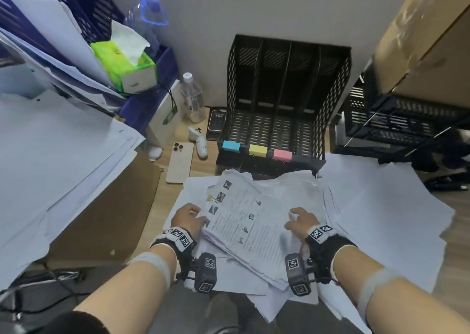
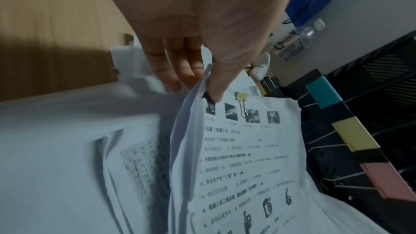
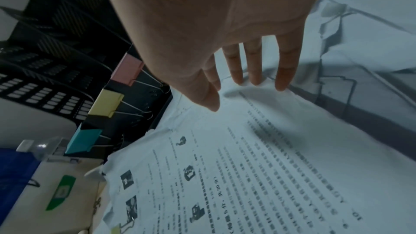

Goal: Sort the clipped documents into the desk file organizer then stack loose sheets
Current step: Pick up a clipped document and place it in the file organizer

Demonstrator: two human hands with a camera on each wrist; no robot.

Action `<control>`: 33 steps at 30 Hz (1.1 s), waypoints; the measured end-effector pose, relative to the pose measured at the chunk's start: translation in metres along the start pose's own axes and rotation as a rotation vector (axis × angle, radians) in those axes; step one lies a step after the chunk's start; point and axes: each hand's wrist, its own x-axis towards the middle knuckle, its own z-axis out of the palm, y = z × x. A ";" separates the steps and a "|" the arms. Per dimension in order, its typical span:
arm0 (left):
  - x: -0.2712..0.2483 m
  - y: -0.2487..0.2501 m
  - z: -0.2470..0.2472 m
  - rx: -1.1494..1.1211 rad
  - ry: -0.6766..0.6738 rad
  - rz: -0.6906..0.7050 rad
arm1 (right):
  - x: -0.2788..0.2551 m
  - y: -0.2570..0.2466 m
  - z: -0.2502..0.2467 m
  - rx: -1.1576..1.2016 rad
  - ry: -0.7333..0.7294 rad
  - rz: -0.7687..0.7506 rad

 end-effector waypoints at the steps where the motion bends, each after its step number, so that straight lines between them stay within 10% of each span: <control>1: 0.000 0.000 0.000 -0.006 -0.004 0.024 | -0.001 -0.003 -0.001 -0.022 0.013 -0.001; 10: -0.006 0.042 -0.022 -0.171 -0.176 0.280 | -0.029 -0.039 -0.020 0.160 0.111 -0.264; 21: -0.011 0.093 -0.018 -0.406 -0.375 0.138 | -0.062 -0.032 -0.043 0.409 0.179 -0.155; 29: -0.033 0.109 -0.028 -0.367 -0.660 0.267 | -0.082 -0.101 -0.098 0.597 0.300 -0.343; 33: -0.027 0.128 -0.034 -0.400 -0.495 0.333 | -0.086 -0.156 -0.133 0.597 0.419 -0.436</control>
